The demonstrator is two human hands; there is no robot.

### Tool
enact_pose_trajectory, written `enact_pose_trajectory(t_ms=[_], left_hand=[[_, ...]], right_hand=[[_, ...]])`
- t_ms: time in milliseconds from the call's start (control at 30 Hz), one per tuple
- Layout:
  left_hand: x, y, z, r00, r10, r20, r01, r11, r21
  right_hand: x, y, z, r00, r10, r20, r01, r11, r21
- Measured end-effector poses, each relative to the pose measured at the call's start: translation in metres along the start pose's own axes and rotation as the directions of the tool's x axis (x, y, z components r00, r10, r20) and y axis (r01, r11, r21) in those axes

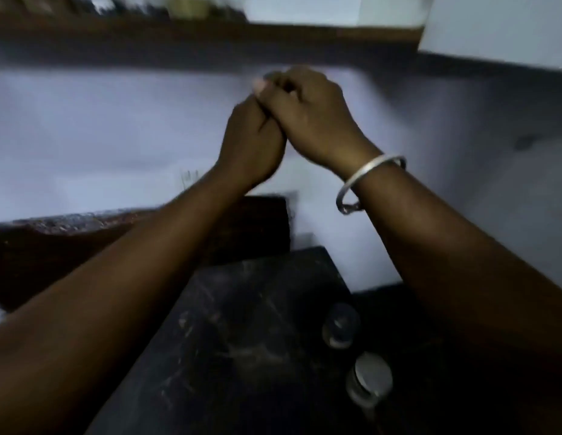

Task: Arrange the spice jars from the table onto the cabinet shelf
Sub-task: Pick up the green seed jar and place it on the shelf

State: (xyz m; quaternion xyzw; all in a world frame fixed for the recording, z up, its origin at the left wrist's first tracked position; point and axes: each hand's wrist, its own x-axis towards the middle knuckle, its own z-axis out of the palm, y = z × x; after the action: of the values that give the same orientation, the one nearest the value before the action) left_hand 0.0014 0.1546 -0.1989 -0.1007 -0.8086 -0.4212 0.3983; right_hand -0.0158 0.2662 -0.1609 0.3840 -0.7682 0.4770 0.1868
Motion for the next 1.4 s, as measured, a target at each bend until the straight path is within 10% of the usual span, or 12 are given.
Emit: enact_pose_trajectory(t_ms=[133, 233, 333, 433, 533, 833, 1000, 1167, 1400], left_hand=[[-0.123, -0.030, 0.053, 0.958, -0.176, 0.228, 0.190, 0.981, -0.040], [-0.201, -0.065, 0.084, 0.671, -0.381, 0.636, 0.431, 0.899, 0.084], [-0.261, -0.089, 0.104, 0.431, -0.389, 0.814, 0.399, 0.891, 0.215], [-0.295, -0.104, 0.116, 0.356, -0.415, 0.838, 0.386, 0.881, 0.273], [-0.311, -0.111, 0.123, 0.297, -0.433, 0.851, 0.423, 0.859, 0.289], [-0.279, -0.097, 0.100, 0.482, -0.385, 0.787, 0.589, 0.807, 0.034], [-0.221, -0.067, 0.060, 0.718, -0.362, 0.595, 0.588, 0.773, -0.238], [-0.171, -0.020, 0.023, 0.876, -0.404, 0.264, 0.482, 0.755, -0.444], [-0.154, 0.022, -0.002, 0.880, -0.435, 0.189, 0.444, 0.615, -0.652]], right_hand=[[-0.111, 0.068, 0.008, 0.956, 0.260, 0.138, -0.245, 0.962, -0.121], [-0.178, 0.127, 0.015, 0.797, 0.520, 0.307, -0.414, 0.841, -0.348], [-0.249, 0.181, 0.015, 0.585, 0.666, 0.463, -0.366, 0.726, -0.582], [-0.315, 0.220, 0.012, 0.365, 0.800, 0.477, -0.244, 0.577, -0.780], [-0.361, 0.241, 0.018, 0.382, 0.807, 0.450, -0.112, 0.524, -0.844], [-0.290, 0.219, 0.026, 0.452, 0.632, 0.630, -0.455, 0.770, -0.447], [-0.197, 0.155, 0.016, 0.724, 0.393, 0.568, -0.470, 0.882, -0.011], [-0.156, 0.094, 0.020, 0.923, 0.262, 0.282, -0.365, 0.827, 0.427], [-0.167, 0.055, 0.033, 0.950, 0.304, 0.068, -0.244, 0.590, 0.770]])
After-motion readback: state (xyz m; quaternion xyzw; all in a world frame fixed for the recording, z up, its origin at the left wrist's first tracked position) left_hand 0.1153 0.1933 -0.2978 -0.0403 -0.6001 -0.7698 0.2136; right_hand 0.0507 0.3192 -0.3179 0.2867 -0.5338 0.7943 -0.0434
